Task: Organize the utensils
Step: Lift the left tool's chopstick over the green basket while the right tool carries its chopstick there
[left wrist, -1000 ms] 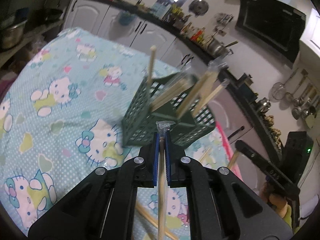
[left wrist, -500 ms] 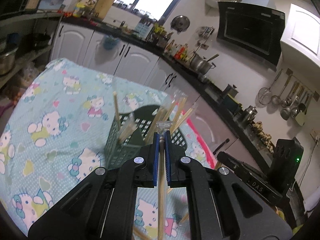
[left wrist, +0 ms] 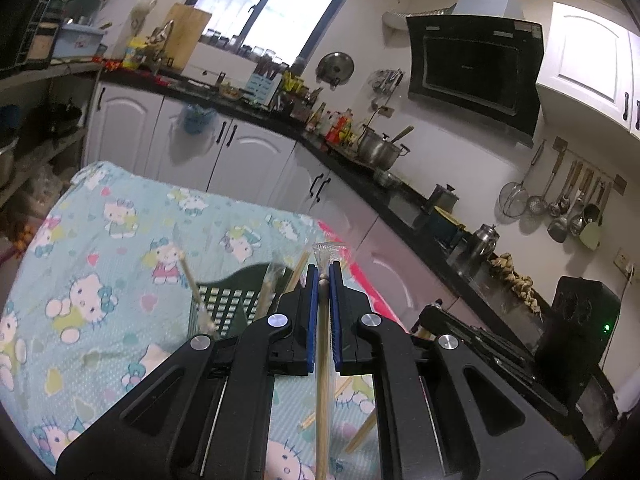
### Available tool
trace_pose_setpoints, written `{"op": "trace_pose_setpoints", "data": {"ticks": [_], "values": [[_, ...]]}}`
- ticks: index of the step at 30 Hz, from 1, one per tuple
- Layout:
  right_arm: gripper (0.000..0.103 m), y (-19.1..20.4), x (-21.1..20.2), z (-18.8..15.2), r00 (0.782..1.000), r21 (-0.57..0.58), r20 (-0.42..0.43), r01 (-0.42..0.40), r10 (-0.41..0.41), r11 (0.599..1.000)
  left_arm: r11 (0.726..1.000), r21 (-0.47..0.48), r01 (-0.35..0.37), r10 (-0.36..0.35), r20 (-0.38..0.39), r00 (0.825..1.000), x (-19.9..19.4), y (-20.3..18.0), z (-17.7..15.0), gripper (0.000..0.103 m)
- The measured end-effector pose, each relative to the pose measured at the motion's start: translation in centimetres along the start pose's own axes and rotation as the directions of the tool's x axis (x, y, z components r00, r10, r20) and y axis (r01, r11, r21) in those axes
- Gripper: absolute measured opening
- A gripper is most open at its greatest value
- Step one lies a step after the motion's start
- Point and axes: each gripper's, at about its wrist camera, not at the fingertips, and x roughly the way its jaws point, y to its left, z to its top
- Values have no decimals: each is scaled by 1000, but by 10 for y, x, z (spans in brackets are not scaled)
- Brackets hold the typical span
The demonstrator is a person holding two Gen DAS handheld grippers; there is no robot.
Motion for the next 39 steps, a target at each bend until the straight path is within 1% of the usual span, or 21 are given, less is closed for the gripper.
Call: {"op": "trace_pose_setpoints", "data": {"ticks": [8, 19, 23, 28, 34, 37, 39], "values": [[5, 5, -1, 18, 999, -31, 50, 5, -3, 1000, 999, 48, -17, 13, 65, 998, -2, -14, 17, 3], [5, 5, -3, 48, 989, -57, 144, 20, -12, 998, 997, 68, -36, 25, 150, 988, -7, -21, 41, 3], [5, 6, -2, 61, 984, -67, 181, 24, -12, 997, 996, 75, -51, 36, 188, 981, -5, -25, 50, 3], [5, 7, 0, 77, 971, -87, 238, 35, -14, 996, 991, 102, -85, 60, 230, 971, 3, -32, 59, 3], [5, 3, 5, 91, 957, -102, 289, 43, -12, 994, 983, 126, -133, 96, 265, 960, 22, -38, 65, 3], [5, -1, 11, 95, 955, -99, 297, 49, -17, 994, 977, 136, -162, 117, 291, 950, 31, -39, 67, 3], [5, -4, 15, 95, 954, -97, 300, 51, -20, 994, 971, 144, -193, 139, 321, 937, 36, -40, 67, 3]]}}
